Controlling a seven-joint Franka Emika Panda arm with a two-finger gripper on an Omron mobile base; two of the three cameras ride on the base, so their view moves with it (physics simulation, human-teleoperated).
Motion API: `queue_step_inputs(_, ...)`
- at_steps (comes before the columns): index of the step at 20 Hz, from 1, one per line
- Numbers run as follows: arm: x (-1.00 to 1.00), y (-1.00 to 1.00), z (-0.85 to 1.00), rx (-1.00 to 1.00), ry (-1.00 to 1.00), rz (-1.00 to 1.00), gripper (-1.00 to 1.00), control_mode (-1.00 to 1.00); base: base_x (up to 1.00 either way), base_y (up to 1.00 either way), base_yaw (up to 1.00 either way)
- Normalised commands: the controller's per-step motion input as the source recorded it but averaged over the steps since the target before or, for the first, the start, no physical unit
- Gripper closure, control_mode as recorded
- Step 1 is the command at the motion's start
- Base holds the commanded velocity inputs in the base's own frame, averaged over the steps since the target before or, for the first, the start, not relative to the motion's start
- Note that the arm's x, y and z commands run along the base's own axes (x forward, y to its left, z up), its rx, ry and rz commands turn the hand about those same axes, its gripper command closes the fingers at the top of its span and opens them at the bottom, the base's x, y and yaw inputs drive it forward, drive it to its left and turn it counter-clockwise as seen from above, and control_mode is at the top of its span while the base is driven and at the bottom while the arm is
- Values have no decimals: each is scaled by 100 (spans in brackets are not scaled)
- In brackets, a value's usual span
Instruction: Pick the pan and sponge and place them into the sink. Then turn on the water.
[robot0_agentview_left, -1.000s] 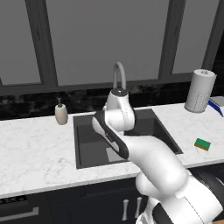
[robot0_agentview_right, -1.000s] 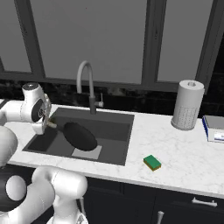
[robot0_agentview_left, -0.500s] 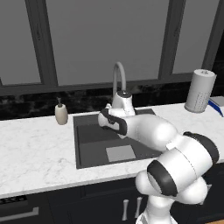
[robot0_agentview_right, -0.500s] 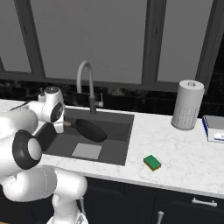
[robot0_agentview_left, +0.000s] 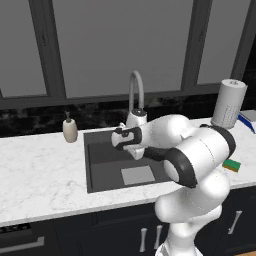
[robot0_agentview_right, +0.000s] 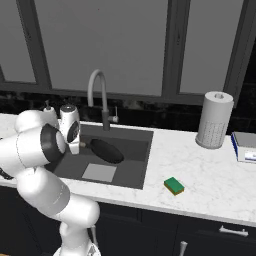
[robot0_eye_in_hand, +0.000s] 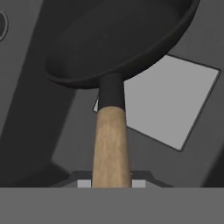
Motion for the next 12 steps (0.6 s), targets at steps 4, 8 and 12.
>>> queue_step_inputs(4, 3, 26, -48, 0, 4, -8, 100, -100, 0, 0, 0)
queue_step_inputs(8, 0, 17, -51, 0, 11, -8, 100, -100, 0, 0, 0)
queue_step_inputs(12, 0, 1, -51, 0, 3, -6, 100, -100, 0, 0, 0)
